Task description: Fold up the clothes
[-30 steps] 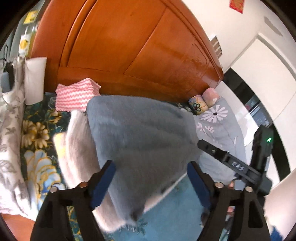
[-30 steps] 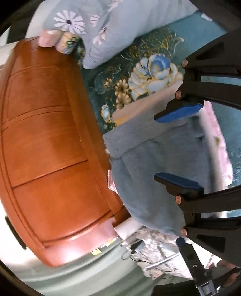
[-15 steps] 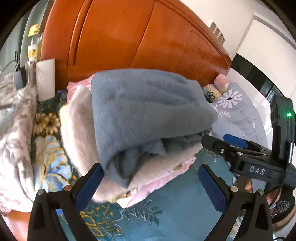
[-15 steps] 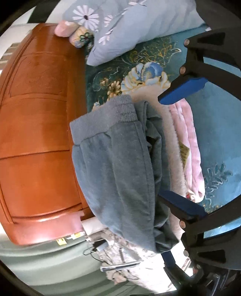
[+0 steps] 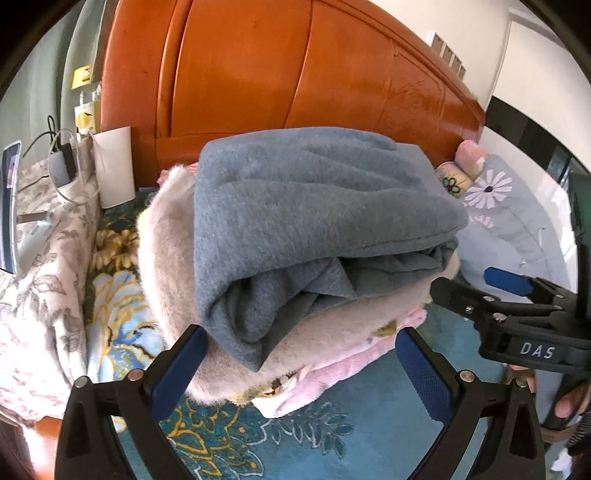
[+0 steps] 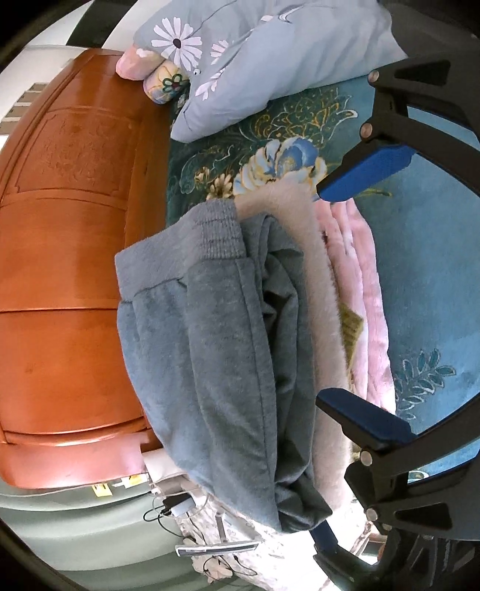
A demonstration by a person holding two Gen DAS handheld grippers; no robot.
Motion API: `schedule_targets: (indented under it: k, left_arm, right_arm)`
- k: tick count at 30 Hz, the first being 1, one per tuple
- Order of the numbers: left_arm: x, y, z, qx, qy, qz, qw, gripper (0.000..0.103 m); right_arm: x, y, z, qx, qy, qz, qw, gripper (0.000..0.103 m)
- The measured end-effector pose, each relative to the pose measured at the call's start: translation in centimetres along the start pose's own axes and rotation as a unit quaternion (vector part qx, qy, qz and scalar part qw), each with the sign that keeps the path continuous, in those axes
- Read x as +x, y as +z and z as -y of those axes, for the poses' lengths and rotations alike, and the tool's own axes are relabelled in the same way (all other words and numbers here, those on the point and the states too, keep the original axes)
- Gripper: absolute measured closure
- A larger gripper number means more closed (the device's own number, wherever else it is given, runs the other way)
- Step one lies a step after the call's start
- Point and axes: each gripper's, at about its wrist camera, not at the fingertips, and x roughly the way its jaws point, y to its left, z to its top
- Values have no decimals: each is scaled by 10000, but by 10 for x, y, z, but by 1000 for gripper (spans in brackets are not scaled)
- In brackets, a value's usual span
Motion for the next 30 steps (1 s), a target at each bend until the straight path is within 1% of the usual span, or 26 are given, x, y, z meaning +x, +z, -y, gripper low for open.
schedule_targets:
  k: [3,7,9,11,12,15,17,20,26,30]
  left_arm:
    - [-2,-2,2,35,98,15,9999,0]
    - [-10,-7,1,-34,108,32,9999,0]
    - [-13,-11,-2,-95,173,27,9998,0]
    - [-13,-14,-5,-171,338,45,9993,0]
    - [-10,-15,-8,-218,495,8,9985,0]
    - [-1,-21,-20,-510,751,-245,9956,0]
    - [6,-24,-27,-739,755,-395,9936,0]
    - [9,-25,-32,-866,743,-422,9926,0]
    - [8,-20,-26,-690,711,-350,9945,0]
    - [10,-18,-26,-775,574,-362,9947,0]
  right_arm:
    - [1,-1,0,-7,-62,-37,10000,2]
    - [2,-3,1,-32,-131,-86,9999,2]
    - [4,-4,1,-1,-136,-119,9998,2]
    - [5,-4,0,9,-130,-148,9998,2]
    - [6,-5,0,13,-128,-162,9998,2]
    - [7,-5,-4,-16,-127,-191,9997,2]
    - [8,-5,-6,-31,-122,-200,9997,2]
    - [9,-5,-8,-58,-175,-213,9996,2]
    - [11,-6,-7,8,-191,-278,9994,2]
    - [13,-6,-8,1,-202,-317,9993,2]
